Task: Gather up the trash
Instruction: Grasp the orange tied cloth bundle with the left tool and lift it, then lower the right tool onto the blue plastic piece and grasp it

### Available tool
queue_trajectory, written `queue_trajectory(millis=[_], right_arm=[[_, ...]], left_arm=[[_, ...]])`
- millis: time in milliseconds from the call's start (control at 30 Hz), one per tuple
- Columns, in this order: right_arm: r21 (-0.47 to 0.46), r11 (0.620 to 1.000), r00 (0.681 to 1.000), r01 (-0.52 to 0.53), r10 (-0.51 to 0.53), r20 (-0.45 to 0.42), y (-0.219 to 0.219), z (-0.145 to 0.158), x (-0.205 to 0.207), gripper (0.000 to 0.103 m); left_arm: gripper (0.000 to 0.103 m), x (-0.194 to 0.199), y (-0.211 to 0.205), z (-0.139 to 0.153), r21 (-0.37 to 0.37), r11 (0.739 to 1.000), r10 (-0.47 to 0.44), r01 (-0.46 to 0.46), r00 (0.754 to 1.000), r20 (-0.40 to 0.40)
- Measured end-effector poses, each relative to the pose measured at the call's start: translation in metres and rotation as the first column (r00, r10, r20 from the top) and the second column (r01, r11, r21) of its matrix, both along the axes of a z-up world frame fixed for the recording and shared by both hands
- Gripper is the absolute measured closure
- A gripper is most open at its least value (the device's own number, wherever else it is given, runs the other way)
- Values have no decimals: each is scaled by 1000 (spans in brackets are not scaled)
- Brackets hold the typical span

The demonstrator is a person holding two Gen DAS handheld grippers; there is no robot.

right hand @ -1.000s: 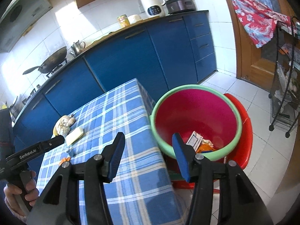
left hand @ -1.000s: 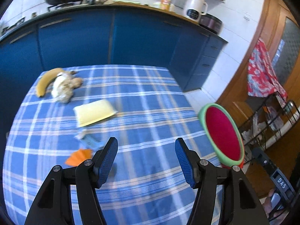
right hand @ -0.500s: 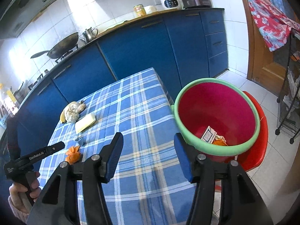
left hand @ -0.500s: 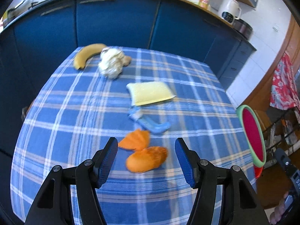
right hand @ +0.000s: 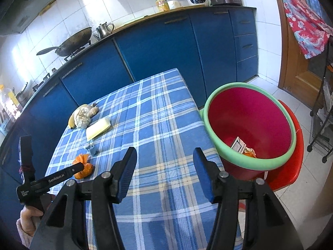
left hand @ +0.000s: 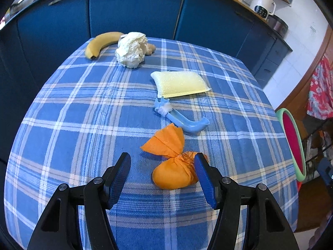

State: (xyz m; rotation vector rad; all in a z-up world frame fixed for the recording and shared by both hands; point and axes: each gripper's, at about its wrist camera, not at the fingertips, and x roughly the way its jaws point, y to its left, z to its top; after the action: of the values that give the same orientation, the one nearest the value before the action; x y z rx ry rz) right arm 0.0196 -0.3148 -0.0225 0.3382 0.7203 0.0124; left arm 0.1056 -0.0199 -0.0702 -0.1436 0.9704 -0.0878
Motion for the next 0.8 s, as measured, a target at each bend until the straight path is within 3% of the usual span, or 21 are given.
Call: queue_trajectory(millis=[133, 300, 367, 433, 633, 800], right_arm=[[-1, 1000, 1000, -5, 5, -6, 2, -2, 2, 45], [-4, 1000, 1000, -15, 15, -12, 6, -3, 4, 45], [-5, 1000, 1000, -20, 20, -14, 9, -3, 6, 45], [-6, 1000, 1000, -24, 24, -15, 11, -4, 6, 45], [-9, 999, 999, -49, 49, -21, 22, -5, 12, 45], [-14, 997, 997, -79, 79, -24, 37, -5, 19, 45]], left_arm=[[40, -1, -4, -2, -15, 1000, -20, 20, 1000, 2], [65, -5, -9, -3, -48, 997, -58, 59, 998, 12], [67, -6, -9, -2, -56, 996, -64, 65, 998, 16], [75, -8, -8, -2, -65, 995, -69, 70, 997, 20], [85, -10, 4, 1, -118, 991, -53, 55, 998, 23], [87, -14, 17, 12, -133, 991, -24, 32, 998, 57]])
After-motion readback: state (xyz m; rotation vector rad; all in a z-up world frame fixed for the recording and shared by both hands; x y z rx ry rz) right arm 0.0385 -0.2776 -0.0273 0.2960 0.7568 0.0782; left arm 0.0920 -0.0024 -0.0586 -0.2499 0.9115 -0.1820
